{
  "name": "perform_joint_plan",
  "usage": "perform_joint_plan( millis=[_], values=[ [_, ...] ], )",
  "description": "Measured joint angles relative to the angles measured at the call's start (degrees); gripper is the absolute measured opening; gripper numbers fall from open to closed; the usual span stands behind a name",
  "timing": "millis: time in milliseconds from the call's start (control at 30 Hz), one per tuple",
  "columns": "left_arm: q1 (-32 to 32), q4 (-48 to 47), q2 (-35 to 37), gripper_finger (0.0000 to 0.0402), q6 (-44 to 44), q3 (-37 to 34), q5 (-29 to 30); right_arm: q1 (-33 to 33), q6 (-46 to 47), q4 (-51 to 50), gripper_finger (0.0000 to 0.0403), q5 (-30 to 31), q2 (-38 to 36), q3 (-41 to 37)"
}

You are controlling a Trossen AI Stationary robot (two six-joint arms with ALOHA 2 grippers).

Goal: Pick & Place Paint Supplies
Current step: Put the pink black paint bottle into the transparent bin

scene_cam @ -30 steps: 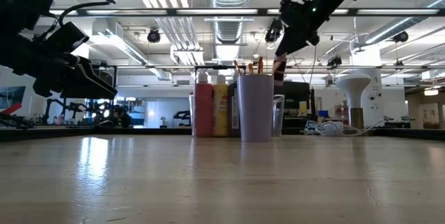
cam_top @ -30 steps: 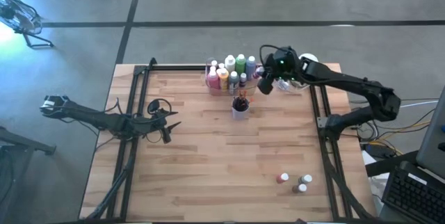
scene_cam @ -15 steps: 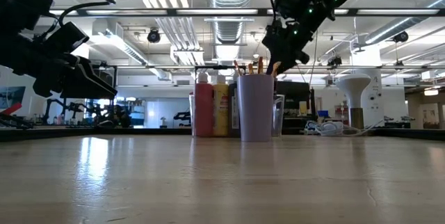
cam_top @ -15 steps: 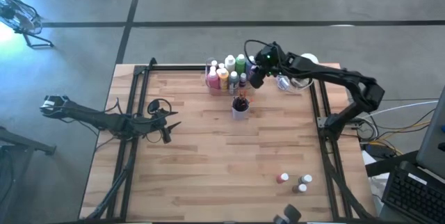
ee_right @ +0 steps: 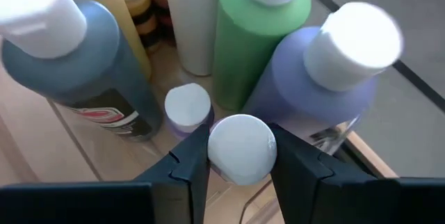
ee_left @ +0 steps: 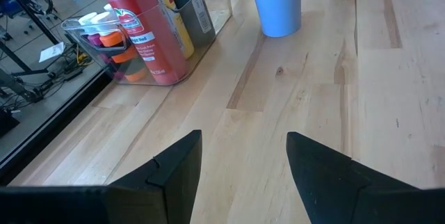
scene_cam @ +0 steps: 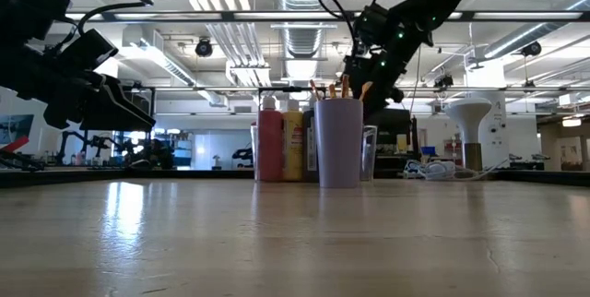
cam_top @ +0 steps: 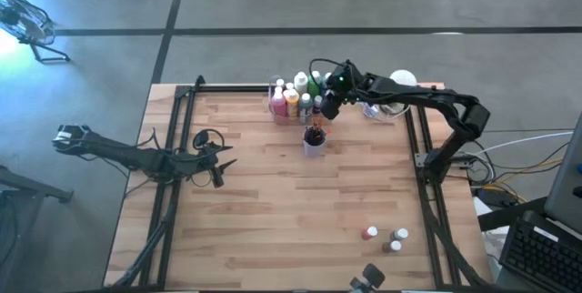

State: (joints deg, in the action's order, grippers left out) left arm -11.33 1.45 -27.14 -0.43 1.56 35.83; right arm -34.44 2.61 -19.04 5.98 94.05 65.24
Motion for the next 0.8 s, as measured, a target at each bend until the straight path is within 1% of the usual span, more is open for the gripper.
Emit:
perform_joint_plan(
  millis=[200, 367, 600, 800],
  values=[
    [0.0, 0.0, 0.0, 0.0216, 0.0, 0.0, 0.0, -0.1, 0.2, 1.9, 0.0113, 0.0, 1.8, -1.4],
    [0.0, 0.0, 0.0, 0.0216, 0.0, 0.0, 0.0, -0.2, 1.0, 3.8, 0.0122, 0.0, 2.1, -2.9],
    [0.0, 0.0, 0.0, 0.0216, 0.0, 0.0, 0.0, -0.3, 1.5, 5.6, 0.0113, 0.0, 2.4, -3.6],
    [0.0, 0.0, 0.0, 0.0216, 0.0, 0.0, 0.0, -0.4, 1.9, 6.8, 0.0124, -0.1, 4.1, -3.6]
  ],
)
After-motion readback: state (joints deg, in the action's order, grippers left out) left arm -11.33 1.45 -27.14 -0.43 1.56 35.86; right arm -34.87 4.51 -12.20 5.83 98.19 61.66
